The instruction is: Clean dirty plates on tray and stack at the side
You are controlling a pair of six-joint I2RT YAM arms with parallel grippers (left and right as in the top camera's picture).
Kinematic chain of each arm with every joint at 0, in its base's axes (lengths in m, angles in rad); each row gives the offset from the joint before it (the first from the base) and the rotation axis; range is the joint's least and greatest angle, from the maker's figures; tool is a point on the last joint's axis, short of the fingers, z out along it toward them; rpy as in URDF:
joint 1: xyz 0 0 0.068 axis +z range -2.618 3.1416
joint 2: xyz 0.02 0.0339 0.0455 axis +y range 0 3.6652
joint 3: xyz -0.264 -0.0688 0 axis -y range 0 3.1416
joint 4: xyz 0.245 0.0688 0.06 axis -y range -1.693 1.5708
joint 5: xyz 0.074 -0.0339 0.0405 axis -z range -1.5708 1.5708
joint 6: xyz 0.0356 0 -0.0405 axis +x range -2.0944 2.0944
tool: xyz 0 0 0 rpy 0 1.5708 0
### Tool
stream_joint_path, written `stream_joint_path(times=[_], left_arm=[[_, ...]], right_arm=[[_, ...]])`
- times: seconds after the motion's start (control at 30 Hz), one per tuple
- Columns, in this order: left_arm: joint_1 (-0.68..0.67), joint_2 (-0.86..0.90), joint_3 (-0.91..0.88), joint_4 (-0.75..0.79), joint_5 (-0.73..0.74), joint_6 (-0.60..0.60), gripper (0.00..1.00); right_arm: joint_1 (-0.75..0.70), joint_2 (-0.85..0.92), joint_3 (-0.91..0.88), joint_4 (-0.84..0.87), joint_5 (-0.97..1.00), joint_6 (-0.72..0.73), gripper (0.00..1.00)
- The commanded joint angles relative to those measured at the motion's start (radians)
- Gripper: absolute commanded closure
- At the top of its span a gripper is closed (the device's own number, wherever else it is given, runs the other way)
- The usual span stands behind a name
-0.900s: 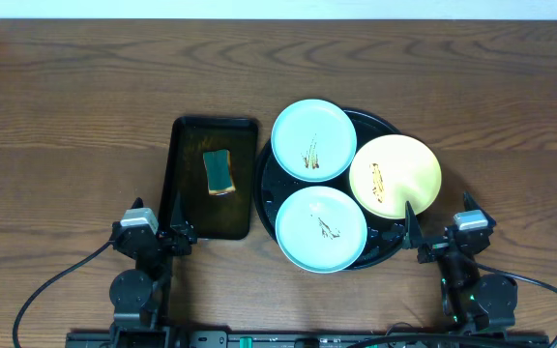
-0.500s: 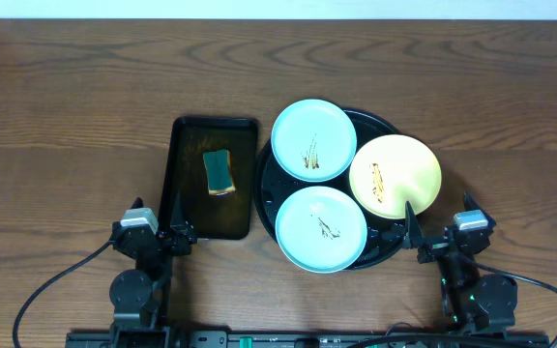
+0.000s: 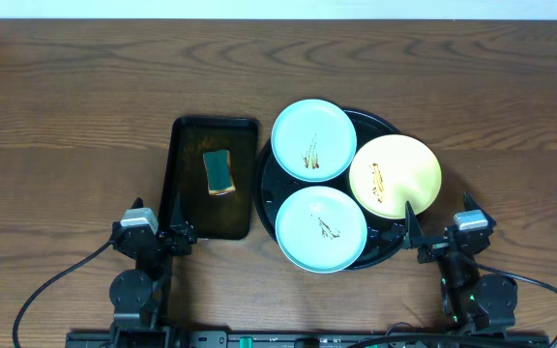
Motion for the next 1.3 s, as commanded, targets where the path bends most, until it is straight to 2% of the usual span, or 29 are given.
stream_joint_path(times=[0.0,1.27], left_arm=[[0.004,-0.006,-0.014,-0.045,-0.020,0.017,0.25],[0.004,-0.006,-0.014,-0.045,-0.020,0.017,0.25]], right_arm=[[0.007,-0.006,-0.001,-0.005,-0.005,-0.011,0.01],[0.007,-0.006,-0.001,-0.004,0.001,-0.011,0.01]])
